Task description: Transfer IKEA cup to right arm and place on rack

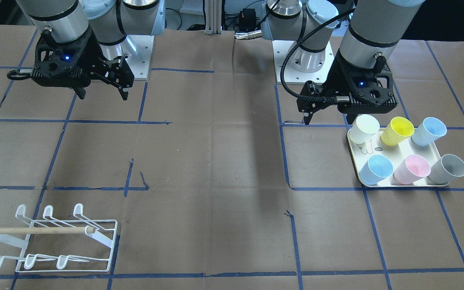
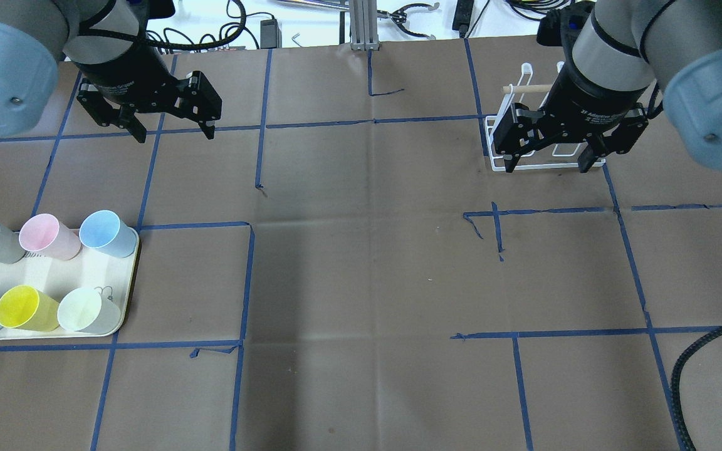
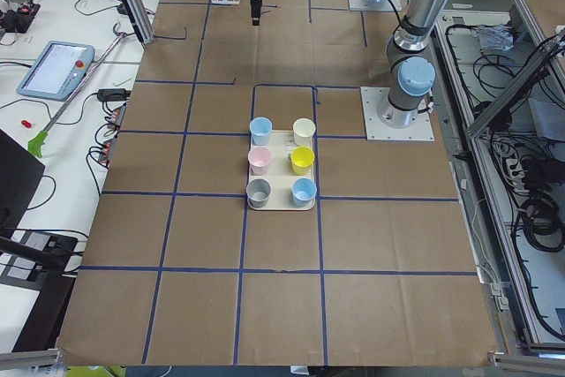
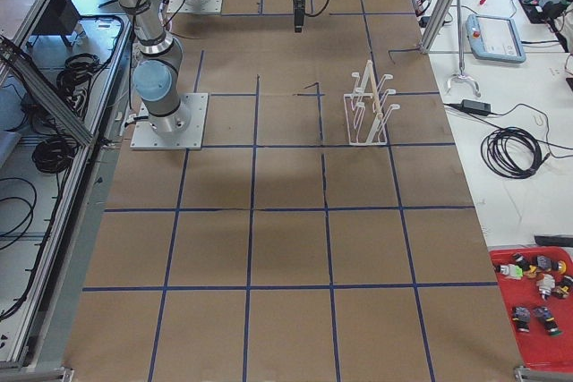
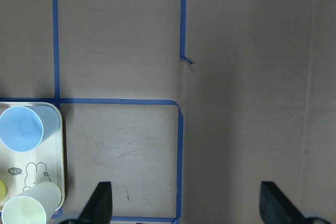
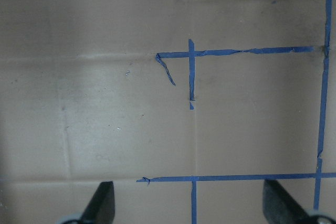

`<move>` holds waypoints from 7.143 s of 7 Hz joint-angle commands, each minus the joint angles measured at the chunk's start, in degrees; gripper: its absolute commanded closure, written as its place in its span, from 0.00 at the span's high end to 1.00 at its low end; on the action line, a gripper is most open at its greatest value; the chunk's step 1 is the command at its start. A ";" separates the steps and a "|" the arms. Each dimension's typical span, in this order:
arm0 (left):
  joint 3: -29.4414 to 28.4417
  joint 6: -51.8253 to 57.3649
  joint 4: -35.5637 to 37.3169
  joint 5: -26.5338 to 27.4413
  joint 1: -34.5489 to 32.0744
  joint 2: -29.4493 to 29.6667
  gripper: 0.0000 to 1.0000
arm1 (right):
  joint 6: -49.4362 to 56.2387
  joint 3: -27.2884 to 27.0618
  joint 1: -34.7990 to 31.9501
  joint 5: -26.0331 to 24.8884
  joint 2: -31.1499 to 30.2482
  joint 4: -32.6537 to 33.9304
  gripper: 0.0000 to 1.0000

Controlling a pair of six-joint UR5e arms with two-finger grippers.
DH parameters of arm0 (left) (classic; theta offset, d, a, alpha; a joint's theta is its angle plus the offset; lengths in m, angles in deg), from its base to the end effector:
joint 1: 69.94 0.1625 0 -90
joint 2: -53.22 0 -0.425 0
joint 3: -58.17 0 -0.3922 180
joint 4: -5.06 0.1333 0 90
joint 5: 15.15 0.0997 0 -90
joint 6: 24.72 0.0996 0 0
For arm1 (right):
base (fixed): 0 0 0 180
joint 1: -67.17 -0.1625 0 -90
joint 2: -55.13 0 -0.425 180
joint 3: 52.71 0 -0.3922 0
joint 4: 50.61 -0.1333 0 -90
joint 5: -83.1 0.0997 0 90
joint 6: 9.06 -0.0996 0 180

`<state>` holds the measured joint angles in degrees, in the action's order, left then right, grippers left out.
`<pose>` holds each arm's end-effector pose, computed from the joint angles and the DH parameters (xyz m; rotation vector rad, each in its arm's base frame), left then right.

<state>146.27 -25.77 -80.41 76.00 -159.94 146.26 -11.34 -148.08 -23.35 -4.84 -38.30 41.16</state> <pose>-0.1313 -0.5201 0.4856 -0.0295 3.1206 -0.0926 0.1411 -0.4647 0.4736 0.0478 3.1053 0.0060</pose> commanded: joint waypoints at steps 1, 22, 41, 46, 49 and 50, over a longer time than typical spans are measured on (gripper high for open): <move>-0.04 0.00 0.04 -0.01 0.00 -0.05 1.00 | 0.09 -2.08 0.00 -0.03 -0.43 1.03 1.00; 22.44 23.82 22.15 -1.94 25.93 0.29 0.99 | 0.26 -1.84 0.09 -0.03 0.18 1.13 1.00; 17.60 24.08 20.52 -1.06 25.57 5.76 0.00 | -61.22 -27.57 0.26 31.26 0.00 86.32 1.00; -6.71 23.99 -2.17 -1.85 21.55 8.57 0.00 | -64.69 -32.07 0.44 31.34 -0.08 96.05 1.00; -4.35 24.78 7.82 -13.60 18.46 8.65 0.00 | -66.78 -32.16 0.26 31.17 0.18 98.41 1.00; -2.69 24.79 12.47 -18.68 16.80 8.39 0.00 | -69.49 -32.16 0.26 30.99 0.61 99.99 1.00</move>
<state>141.98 -1.09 -72.89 62.65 -141.49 154.84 -78.24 -180.23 -23.08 26.31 -38.07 139.54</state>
